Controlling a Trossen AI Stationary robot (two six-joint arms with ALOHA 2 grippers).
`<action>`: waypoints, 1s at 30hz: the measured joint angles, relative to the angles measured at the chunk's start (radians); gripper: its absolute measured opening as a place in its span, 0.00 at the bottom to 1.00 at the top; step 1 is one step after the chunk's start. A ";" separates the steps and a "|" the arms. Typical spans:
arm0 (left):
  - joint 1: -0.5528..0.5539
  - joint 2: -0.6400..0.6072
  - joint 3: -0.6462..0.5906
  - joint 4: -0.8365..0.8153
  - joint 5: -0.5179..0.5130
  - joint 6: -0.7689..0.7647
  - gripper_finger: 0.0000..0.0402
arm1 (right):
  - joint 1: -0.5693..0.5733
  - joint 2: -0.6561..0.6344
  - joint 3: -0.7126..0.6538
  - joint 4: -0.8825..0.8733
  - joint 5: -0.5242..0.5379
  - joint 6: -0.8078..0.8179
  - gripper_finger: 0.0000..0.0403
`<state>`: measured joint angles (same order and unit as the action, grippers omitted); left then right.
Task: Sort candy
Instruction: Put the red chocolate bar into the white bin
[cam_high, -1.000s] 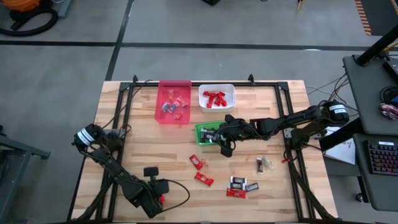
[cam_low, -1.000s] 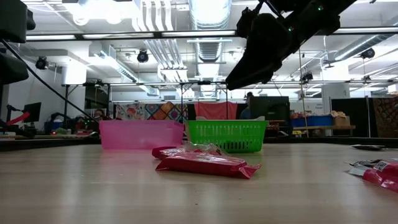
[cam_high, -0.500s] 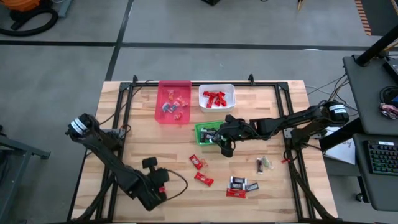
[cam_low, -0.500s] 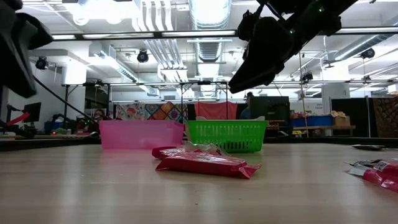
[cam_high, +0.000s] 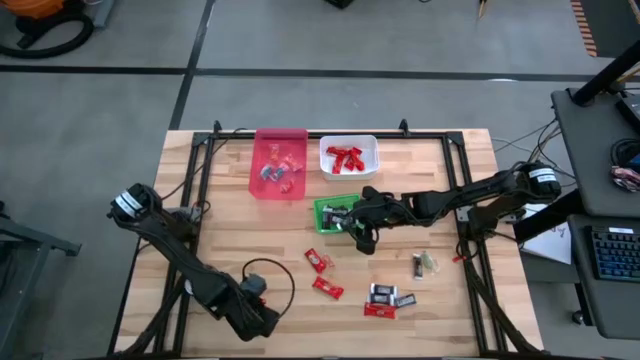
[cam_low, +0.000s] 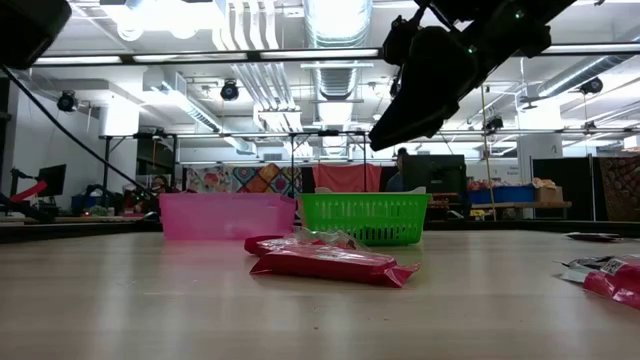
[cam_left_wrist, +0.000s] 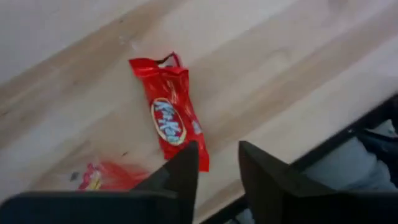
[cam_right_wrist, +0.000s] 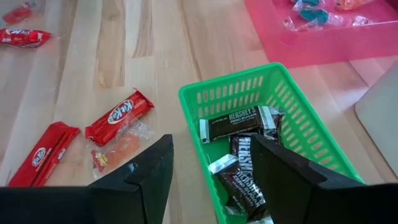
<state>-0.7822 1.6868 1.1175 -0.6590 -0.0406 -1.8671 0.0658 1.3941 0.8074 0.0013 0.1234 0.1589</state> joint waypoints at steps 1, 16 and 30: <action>0.006 0.008 0.000 -0.002 0.001 -0.002 0.29 | 0.000 0.000 0.000 0.000 0.000 -0.001 0.50; 0.013 0.082 0.000 -0.051 -0.054 -0.028 0.58 | 0.000 0.000 0.000 -0.004 0.000 -0.007 0.50; 0.013 0.161 0.002 -0.052 -0.082 -0.027 0.43 | 0.000 0.000 0.000 -0.004 0.000 -0.014 0.50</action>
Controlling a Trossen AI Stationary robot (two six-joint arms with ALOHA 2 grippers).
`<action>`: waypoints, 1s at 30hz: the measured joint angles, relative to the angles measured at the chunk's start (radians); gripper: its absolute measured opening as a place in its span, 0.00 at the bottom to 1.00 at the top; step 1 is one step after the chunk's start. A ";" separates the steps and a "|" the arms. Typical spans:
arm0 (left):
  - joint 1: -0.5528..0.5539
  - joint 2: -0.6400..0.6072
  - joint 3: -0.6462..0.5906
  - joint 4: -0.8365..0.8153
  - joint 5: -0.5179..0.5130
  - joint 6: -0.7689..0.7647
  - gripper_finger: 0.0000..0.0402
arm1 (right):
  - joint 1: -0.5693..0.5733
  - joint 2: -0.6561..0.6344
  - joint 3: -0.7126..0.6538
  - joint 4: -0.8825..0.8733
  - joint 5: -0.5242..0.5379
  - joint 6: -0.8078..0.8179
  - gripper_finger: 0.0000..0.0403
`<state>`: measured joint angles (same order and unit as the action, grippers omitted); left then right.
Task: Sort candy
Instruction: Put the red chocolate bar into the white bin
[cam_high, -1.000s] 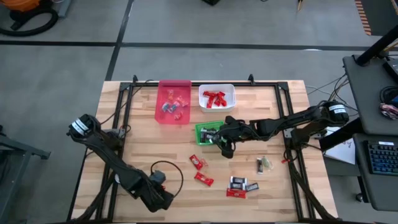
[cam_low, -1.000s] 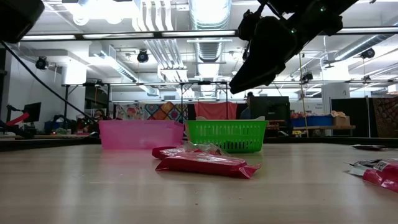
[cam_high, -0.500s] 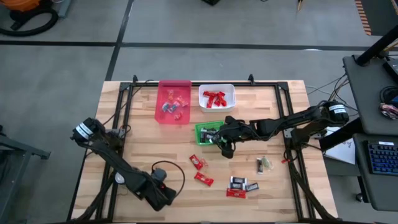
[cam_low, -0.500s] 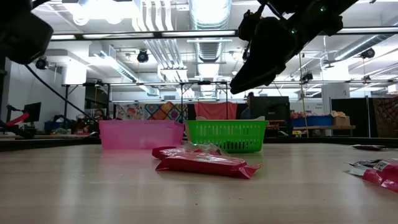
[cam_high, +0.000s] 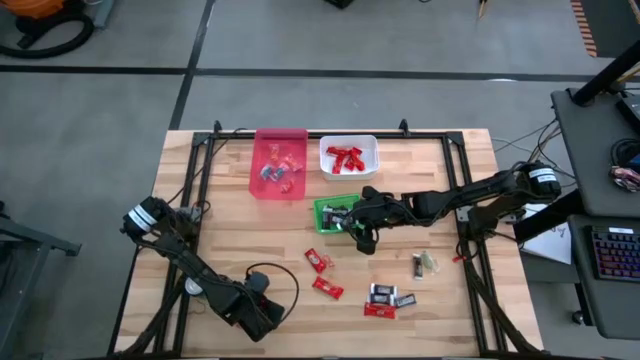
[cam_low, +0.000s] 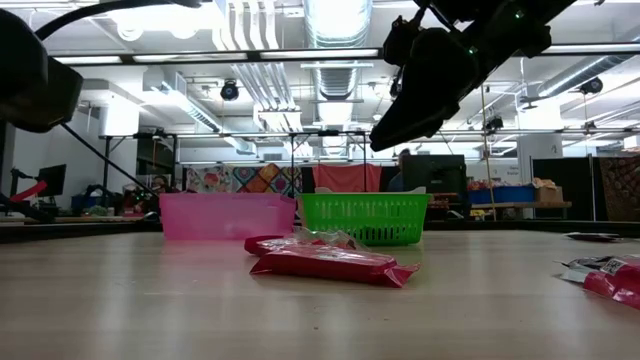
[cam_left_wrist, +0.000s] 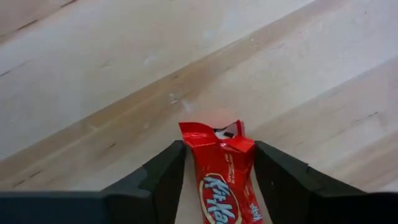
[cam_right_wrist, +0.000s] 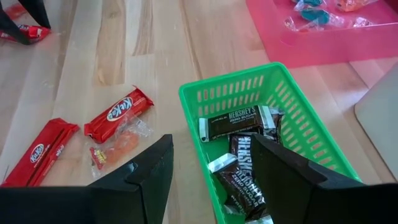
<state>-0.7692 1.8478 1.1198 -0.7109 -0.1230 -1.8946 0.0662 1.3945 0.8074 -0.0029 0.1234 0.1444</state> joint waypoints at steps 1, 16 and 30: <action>0.000 0.001 0.000 0.000 0.000 0.000 0.41 | 0.000 0.000 0.000 0.000 0.000 0.000 0.50; 0.023 -0.058 -0.004 -0.026 -0.017 0.122 0.09 | 0.002 0.000 0.000 0.016 0.000 -0.060 0.50; 0.303 -0.427 -0.003 0.076 -0.298 0.821 0.09 | 0.145 -0.052 -0.009 0.007 0.010 -0.057 0.50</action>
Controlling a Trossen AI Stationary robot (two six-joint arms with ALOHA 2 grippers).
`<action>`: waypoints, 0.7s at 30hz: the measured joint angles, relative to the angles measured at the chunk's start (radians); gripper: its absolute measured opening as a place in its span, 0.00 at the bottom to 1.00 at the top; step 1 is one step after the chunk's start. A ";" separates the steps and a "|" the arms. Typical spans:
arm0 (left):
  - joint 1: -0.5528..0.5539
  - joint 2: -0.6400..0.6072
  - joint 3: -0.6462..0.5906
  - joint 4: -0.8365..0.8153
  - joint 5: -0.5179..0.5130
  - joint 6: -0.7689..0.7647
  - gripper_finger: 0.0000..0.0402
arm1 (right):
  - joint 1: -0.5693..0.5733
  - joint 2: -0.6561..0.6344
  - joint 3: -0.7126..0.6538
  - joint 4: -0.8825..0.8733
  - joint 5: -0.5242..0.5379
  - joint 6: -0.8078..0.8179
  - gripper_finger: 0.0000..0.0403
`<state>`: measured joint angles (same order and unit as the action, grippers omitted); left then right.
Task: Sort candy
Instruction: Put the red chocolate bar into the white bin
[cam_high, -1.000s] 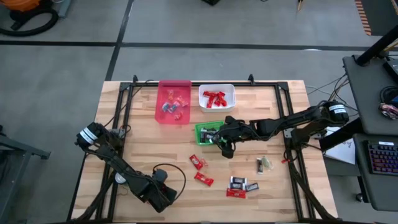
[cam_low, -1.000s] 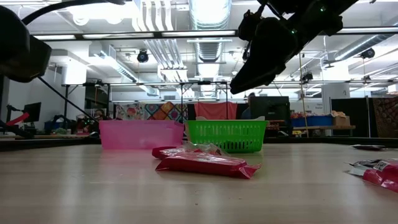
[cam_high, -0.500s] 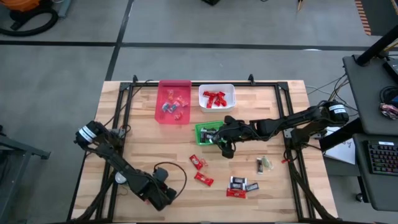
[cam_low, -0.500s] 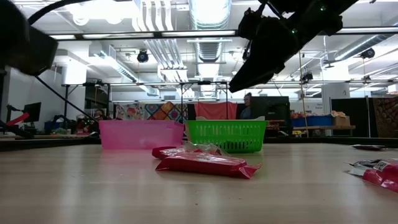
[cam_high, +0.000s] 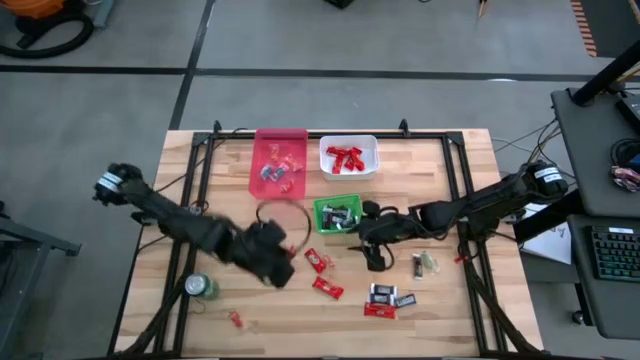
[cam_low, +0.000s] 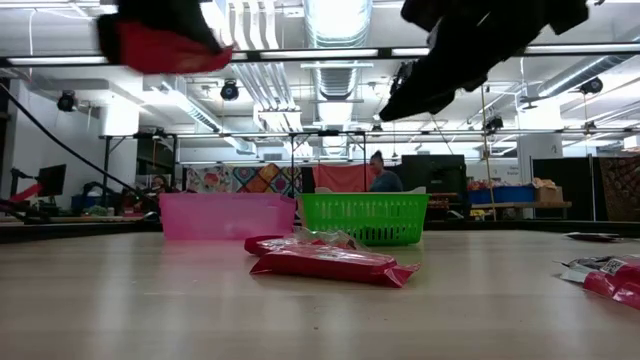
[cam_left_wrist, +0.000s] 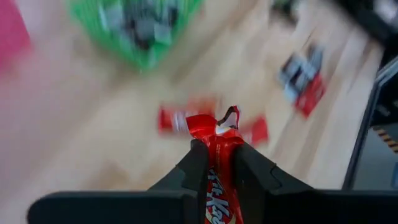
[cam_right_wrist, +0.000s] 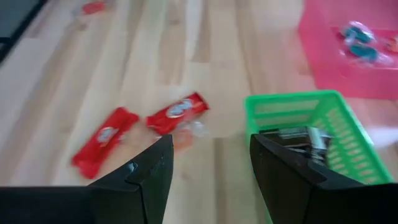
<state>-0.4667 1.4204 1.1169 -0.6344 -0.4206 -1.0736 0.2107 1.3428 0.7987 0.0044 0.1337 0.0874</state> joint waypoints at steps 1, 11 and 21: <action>0.031 -0.023 0.000 0.015 -0.004 0.065 0.09 | 0.011 -0.003 -0.002 -0.002 0.000 0.005 0.50; 0.379 -0.102 0.001 0.251 0.099 0.692 0.09 | 0.077 -0.013 -0.017 -0.029 -0.003 0.044 0.50; 0.623 -0.030 0.001 0.498 0.132 1.031 0.09 | 0.085 -0.022 -0.021 -0.030 -0.002 0.049 0.50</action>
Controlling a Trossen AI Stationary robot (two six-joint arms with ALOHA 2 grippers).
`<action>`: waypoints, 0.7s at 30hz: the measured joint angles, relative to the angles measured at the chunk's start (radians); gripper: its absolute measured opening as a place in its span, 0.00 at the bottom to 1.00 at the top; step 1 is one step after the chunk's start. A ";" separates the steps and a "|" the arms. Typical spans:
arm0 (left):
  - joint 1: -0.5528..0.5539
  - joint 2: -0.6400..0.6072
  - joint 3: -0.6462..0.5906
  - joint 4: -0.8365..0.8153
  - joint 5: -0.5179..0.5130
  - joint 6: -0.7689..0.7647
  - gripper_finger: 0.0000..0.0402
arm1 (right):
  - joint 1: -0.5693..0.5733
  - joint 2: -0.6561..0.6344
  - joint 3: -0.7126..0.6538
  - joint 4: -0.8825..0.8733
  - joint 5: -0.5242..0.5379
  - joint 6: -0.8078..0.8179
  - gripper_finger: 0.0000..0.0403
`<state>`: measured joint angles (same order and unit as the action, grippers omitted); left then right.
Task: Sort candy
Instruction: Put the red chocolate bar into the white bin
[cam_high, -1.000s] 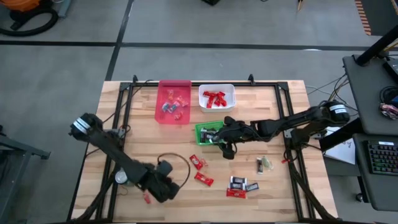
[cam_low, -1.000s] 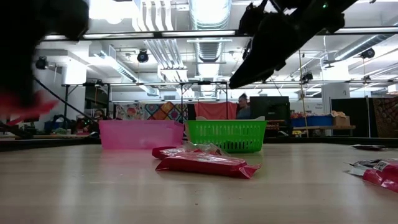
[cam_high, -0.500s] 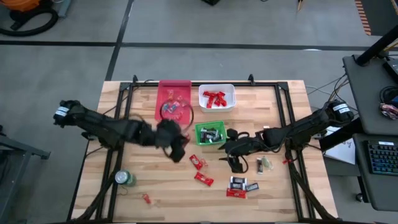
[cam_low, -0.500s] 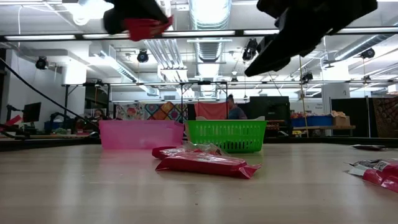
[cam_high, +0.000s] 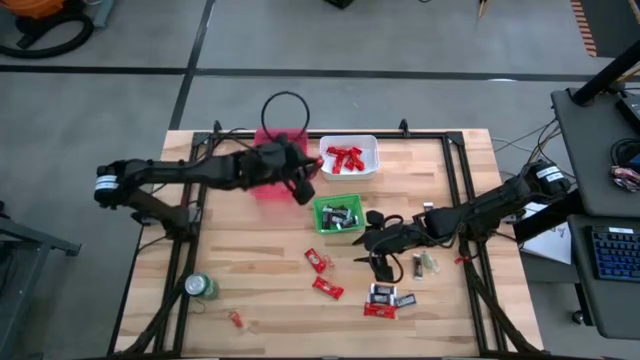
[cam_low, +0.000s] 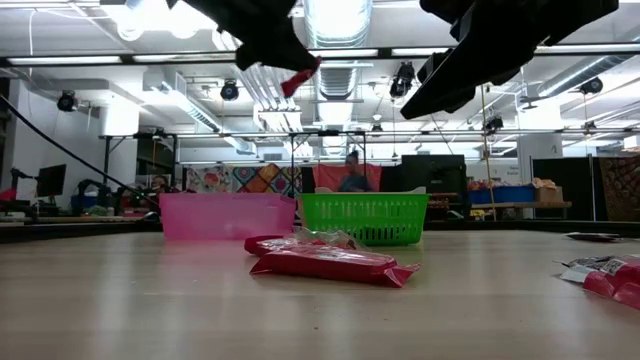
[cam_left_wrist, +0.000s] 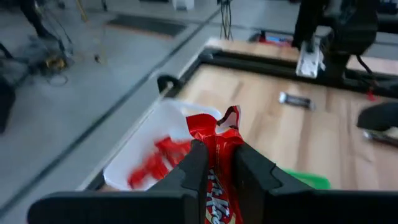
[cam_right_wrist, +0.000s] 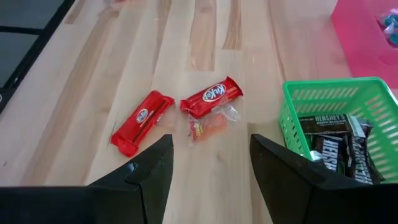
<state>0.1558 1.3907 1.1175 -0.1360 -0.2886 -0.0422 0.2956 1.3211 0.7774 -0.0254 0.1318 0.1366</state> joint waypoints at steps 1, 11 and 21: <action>0.017 0.011 0.000 0.027 0.019 0.020 0.09 | 0.000 -0.004 -0.004 -0.002 0.000 -0.003 0.50; 0.122 0.198 0.000 0.287 0.124 0.119 0.09 | -0.001 -0.142 -0.129 -0.014 0.040 0.042 0.50; 0.215 0.464 0.044 0.562 0.124 0.107 0.09 | -0.001 -0.303 -0.245 0.116 0.106 0.067 0.50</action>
<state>0.3708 1.8546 1.1614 0.4265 -0.1646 0.0652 0.2947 1.0176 0.5326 0.0907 0.2375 0.2032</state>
